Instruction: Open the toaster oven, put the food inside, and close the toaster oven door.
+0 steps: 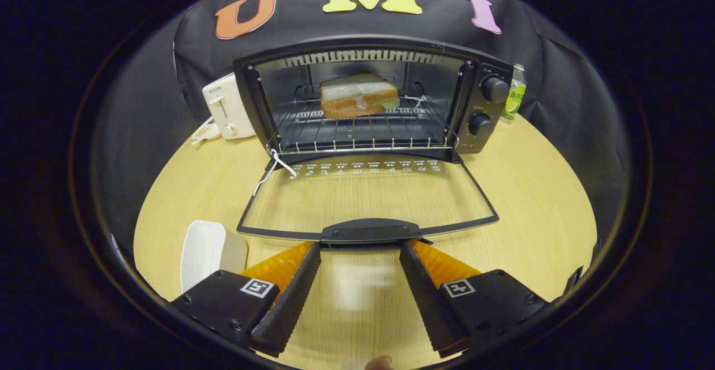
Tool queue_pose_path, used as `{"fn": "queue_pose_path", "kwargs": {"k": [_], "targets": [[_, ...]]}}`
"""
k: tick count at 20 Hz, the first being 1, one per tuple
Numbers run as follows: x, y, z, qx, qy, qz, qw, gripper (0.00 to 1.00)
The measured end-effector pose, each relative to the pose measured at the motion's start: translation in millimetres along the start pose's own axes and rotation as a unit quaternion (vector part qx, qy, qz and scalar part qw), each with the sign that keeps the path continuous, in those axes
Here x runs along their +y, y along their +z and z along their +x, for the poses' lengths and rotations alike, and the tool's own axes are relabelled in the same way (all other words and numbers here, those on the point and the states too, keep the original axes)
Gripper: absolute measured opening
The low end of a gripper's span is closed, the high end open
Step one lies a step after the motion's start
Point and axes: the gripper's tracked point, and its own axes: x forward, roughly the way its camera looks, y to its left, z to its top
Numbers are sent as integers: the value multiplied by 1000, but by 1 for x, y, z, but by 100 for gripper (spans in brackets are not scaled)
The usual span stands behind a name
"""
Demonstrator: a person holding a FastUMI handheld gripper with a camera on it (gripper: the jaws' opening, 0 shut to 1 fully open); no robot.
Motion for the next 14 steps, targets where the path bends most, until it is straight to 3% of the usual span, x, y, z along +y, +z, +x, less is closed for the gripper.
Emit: {"fn": "queue_pose_path", "kwargs": {"k": [14], "targets": [[2, 23, -24, -65, -10, 6, 998, 94]]}}
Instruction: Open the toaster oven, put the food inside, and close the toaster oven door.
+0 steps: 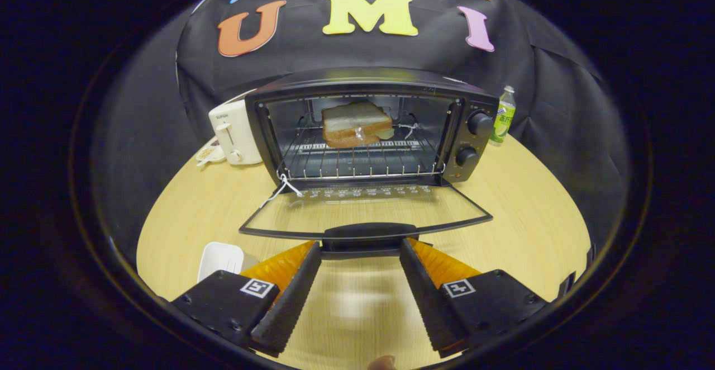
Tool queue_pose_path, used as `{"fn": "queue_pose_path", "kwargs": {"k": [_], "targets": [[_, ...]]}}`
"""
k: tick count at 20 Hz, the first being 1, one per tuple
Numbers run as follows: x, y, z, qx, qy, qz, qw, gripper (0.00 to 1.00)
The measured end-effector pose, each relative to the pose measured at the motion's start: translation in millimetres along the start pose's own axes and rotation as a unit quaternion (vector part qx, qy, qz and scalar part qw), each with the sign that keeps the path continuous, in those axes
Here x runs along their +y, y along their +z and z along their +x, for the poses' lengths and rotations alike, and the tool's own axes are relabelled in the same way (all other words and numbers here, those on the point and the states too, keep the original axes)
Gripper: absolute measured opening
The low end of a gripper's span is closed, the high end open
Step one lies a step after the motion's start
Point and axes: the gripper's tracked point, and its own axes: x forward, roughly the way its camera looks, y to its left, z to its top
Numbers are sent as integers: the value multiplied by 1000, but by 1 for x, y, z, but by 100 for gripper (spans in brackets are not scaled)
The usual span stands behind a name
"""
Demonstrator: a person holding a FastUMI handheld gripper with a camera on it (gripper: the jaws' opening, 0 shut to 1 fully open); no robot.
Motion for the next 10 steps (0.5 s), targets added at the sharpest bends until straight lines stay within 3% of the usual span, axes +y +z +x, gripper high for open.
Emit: {"fn": "queue_pose_path", "kwargs": {"k": [10], "targets": [[2, 41, -19, -131, 12, 6, 991, 95]]}}
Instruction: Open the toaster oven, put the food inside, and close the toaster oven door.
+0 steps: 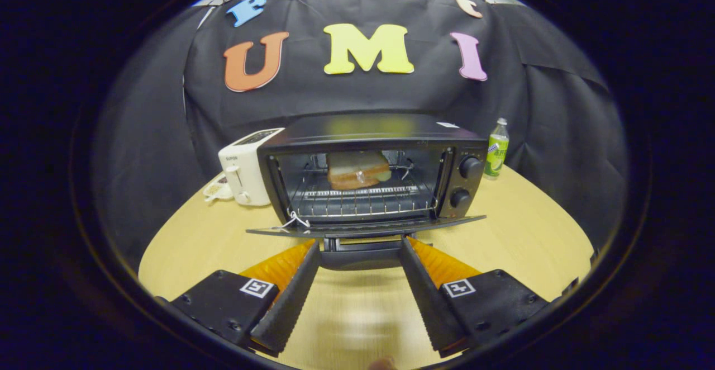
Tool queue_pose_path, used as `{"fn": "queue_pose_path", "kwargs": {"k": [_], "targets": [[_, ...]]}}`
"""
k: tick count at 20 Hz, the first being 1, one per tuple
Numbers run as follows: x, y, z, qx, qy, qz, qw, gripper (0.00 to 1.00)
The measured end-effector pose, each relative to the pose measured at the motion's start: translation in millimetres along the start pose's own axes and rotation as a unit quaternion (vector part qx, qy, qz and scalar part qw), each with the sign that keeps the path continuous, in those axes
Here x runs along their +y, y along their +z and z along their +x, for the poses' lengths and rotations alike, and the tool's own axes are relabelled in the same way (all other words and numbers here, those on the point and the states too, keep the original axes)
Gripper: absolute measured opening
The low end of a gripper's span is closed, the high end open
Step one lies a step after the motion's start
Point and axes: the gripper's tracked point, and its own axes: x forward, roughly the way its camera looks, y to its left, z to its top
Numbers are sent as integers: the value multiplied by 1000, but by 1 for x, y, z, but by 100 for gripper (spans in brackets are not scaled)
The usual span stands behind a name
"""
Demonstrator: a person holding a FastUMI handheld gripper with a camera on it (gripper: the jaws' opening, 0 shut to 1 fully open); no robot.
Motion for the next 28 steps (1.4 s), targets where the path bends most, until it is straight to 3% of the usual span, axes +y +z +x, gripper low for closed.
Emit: {"fn": "queue_pose_path", "kwargs": {"k": [10, 16, 19, 28], "targets": [[2, 27, 0, -93, 8, 4, 996, 95], [-3, 39, -8, -126, 29, 70, 989, 99], [-13, 48, -21, -136, 15, 65, 989, 99], [-10, 76, -77, -157, 22, 30, 987, 100]]}}
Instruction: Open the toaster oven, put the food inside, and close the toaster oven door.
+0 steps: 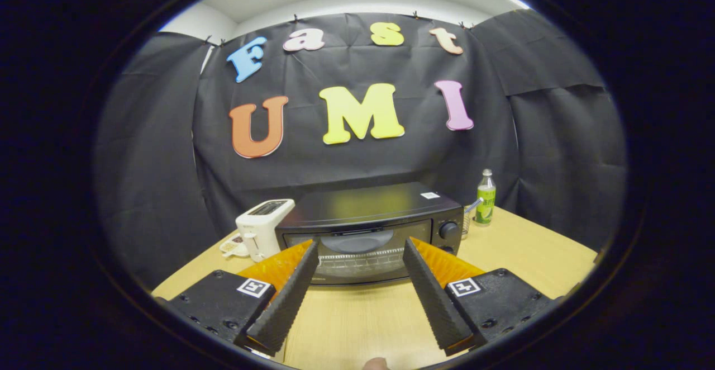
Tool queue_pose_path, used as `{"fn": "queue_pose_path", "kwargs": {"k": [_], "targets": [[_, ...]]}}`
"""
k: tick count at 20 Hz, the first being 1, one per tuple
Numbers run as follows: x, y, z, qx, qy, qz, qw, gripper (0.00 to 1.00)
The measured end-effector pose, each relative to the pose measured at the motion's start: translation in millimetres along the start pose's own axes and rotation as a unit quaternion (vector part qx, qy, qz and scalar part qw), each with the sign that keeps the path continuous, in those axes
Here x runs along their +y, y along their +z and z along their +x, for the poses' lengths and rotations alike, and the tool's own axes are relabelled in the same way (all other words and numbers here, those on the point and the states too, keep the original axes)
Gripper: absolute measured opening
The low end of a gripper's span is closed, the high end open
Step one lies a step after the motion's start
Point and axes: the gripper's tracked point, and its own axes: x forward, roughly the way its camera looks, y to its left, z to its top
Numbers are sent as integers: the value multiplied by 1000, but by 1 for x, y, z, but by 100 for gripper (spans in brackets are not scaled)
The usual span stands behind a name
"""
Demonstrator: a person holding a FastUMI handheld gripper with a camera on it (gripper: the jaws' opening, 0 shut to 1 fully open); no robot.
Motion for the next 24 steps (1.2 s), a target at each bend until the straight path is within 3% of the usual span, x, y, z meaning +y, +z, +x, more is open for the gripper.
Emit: {"fn": "queue_pose_path", "kwargs": {"k": [13, 17, 20, 22, 24], "targets": [[-16, 99, -111, -44, -12, -27, 999, 100], [-7, 120, -147, -66, 6, -28, 997, 100], [-13, 128, -172, -85, -21, -34, 996, 100], [-2, 130, -182, -97, -9, -38, 995, 100], [1, 130, -162, -91, 4, -42, 995, 100]]}}
